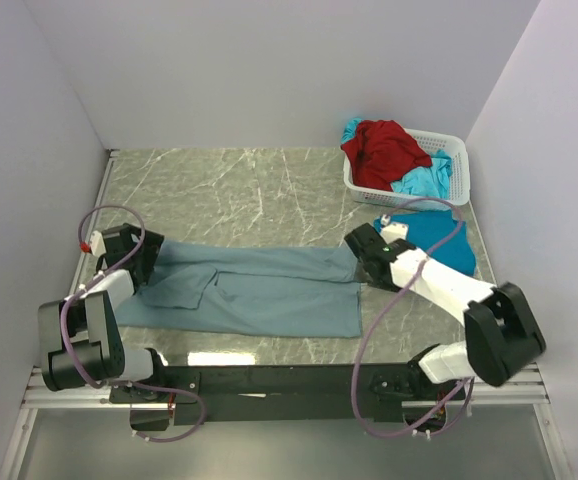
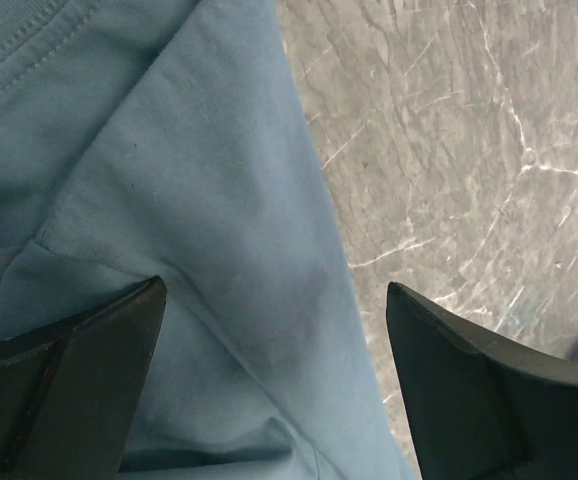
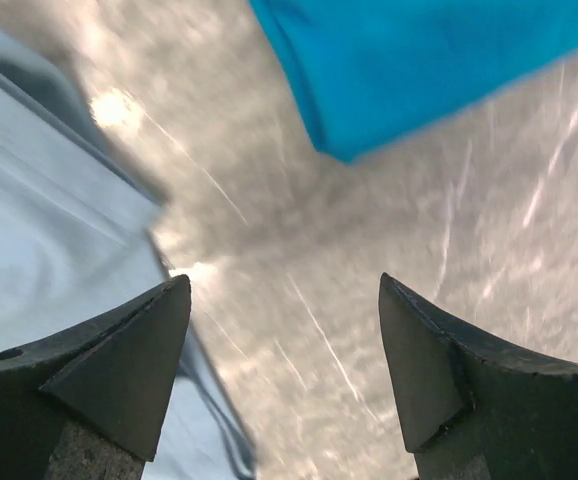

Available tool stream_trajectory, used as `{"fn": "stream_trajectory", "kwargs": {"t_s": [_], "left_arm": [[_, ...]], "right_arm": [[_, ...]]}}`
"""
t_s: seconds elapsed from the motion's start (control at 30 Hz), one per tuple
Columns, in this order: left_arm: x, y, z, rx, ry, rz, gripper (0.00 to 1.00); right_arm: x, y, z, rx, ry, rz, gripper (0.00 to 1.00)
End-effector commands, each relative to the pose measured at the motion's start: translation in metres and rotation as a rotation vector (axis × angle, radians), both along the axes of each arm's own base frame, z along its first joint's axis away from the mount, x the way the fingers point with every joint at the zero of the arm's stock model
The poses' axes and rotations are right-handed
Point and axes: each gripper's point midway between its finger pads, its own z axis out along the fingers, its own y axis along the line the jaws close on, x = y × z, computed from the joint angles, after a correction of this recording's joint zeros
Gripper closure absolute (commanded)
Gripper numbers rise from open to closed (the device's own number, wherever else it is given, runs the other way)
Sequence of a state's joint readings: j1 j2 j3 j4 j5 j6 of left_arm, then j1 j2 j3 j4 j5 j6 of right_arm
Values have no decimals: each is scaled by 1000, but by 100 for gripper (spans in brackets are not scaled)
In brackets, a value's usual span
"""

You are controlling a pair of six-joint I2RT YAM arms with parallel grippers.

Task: Fold and stack the t-shirts
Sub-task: Fold the tshirt

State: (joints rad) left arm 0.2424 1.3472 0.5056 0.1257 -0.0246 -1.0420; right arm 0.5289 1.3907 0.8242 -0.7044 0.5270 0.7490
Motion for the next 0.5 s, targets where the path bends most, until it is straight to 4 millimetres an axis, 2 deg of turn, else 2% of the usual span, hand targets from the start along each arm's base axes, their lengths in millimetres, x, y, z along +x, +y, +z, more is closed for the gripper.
{"fn": "stream_trajectory", "kwargs": {"t_s": [0.0, 0.1, 0.13, 0.17, 0.27, 0.33, 0.37, 0.4, 0.47], "left_arm": [[-16, 14, -21, 61, 121, 12, 1], [-8, 11, -16, 53, 95, -16, 1], [-3, 8, -14, 41, 86, -33, 1], [0, 5, -13, 34, 76, -47, 0], [15, 1, -8, 9, 48, -85, 1], [25, -1, -9, -5, 36, -102, 1], [33, -3, -4, -17, 16, -115, 0], [37, -5, -3, -29, 7, -121, 1], [50, -5, -2, -41, -14, -134, 1]], "right_arm": [[-9, -3, 8, 91, -58, -55, 18], [2, 19, 26, 209, -124, 50, 18], [16, 33, 35, 262, -179, 98, 18], [21, 54, 45, 346, -188, 175, 18], [48, 85, 68, 414, -260, 326, 18], [63, 100, 64, 419, -248, 390, 18], [72, 108, 70, 431, -261, 409, 18], [78, 118, 61, 444, -242, 442, 18], [88, 131, 60, 467, -235, 482, 18]]}}
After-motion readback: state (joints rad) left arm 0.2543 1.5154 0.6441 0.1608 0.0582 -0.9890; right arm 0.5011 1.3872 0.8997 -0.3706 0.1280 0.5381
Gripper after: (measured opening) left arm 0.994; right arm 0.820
